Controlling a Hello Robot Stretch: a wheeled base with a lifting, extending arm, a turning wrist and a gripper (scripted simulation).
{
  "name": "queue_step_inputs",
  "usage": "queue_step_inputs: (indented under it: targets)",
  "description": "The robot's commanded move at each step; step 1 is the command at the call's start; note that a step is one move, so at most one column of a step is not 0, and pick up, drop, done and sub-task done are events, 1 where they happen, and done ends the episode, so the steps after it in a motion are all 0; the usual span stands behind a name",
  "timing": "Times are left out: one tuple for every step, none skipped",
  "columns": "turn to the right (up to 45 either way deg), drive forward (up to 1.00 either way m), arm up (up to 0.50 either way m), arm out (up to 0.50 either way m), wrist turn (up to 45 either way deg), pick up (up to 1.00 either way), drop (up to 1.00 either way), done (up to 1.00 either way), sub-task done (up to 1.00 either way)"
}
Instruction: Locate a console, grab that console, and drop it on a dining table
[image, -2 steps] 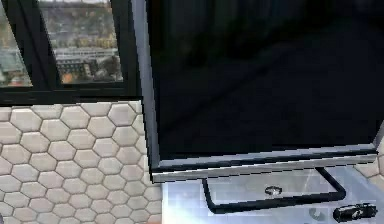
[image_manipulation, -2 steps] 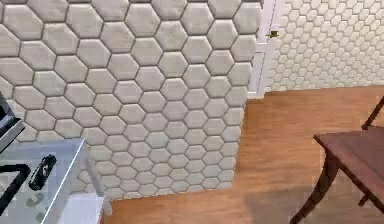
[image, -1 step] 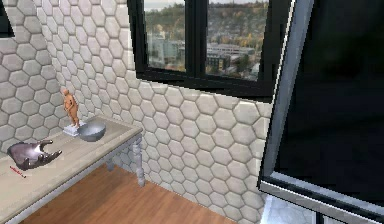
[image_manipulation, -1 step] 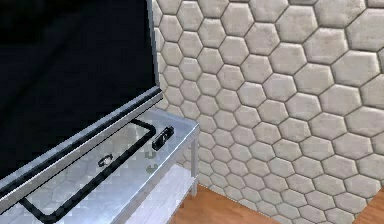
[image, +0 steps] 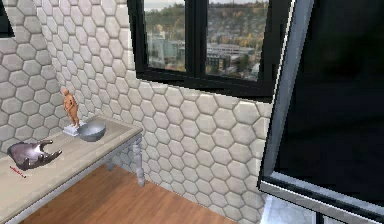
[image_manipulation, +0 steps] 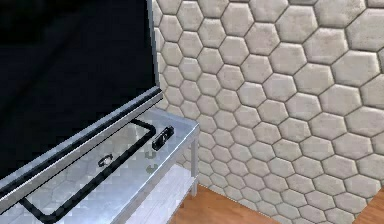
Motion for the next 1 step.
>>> queue_step_inputs:
  targets:
    - [0.0, 0.00, 0.32, 0.00, 0.0, 0.00, 0.00, 0.00, 0.00]
